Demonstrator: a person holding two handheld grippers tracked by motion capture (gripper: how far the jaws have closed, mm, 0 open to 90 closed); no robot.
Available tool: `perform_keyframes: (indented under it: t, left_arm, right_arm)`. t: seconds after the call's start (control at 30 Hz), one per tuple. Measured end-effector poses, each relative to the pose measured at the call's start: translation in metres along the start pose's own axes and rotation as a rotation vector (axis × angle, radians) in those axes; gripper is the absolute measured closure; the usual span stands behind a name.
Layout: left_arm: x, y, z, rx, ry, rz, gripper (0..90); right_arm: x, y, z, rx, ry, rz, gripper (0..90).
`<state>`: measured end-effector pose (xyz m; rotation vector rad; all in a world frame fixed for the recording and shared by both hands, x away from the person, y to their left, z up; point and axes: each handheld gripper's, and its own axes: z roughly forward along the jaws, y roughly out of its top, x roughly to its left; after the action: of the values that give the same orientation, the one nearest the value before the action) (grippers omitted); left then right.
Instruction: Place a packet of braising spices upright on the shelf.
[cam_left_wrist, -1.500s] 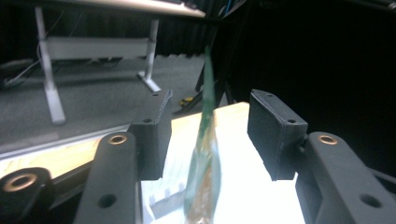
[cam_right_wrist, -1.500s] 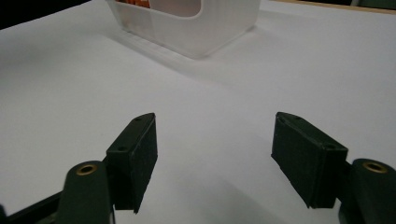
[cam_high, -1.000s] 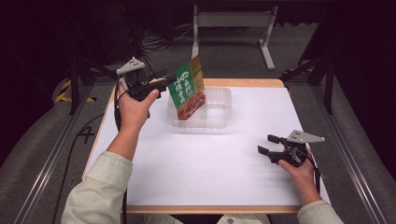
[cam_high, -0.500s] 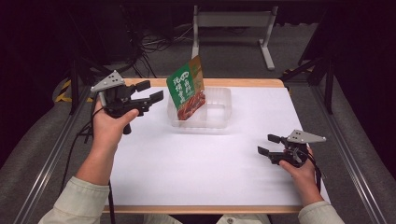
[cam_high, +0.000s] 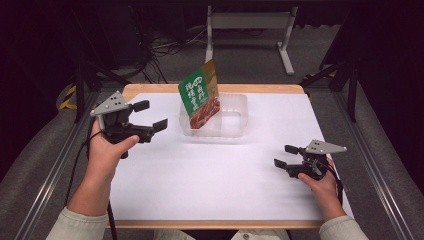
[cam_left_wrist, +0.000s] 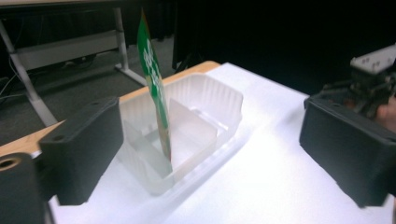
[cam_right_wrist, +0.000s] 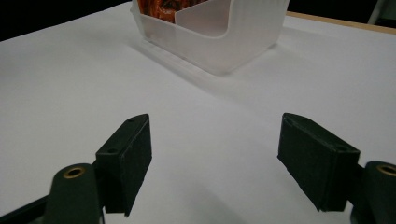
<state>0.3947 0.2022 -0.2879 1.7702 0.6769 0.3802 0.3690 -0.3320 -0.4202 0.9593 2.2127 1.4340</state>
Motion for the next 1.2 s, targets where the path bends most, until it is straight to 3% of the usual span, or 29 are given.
perform_keyframes:
  t: [0.33, 0.5, 0.73, 0.87, 0.97, 1.03, 1.1, 1.2]
  left_arm:
    - [-0.001, -0.015, -0.011, -0.001, -0.025, 0.006, 2.7]
    - [-0.004, -0.026, -0.013, 0.01, -0.046, 0.034, 1.8]
    - [-0.005, -0.048, -0.012, 0.001, -0.049, 0.002, 1.8]
    - [-0.005, -0.062, -0.013, 0.0, -0.095, 0.09, 1.1]
    - [-0.008, -0.072, -0.013, -0.009, -0.156, 0.115, 0.7]
    - [-0.01, -0.076, -0.013, -0.015, -0.169, 0.121, 0.5]
    - [-0.011, -0.087, -0.01, 0.01, -0.18, 0.137, 0.6]
    - [-0.012, -0.096, -0.008, 0.024, -0.174, 0.117, 0.7]
  right_arm:
    - [0.001, 0.0, 0.001, 0.004, 0.014, -0.007, 24.0]
    - [0.002, -0.001, 0.002, 0.007, 0.024, -0.019, 22.6]
    - [0.005, -0.002, 0.004, 0.005, 0.045, -0.05, 16.8]
    - [0.008, -0.002, 0.005, -0.007, 0.065, -0.073, 12.7]
    - [0.009, -0.002, 0.005, -0.008, 0.077, -0.098, 11.8]
    - [0.009, -0.002, 0.005, -0.004, 0.082, -0.1, 11.5]
    - [0.008, -0.002, 0.005, 0.01, 0.102, -0.097, 11.2]
    - [0.007, -0.002, 0.004, 0.013, 0.134, -0.091, 10.1]
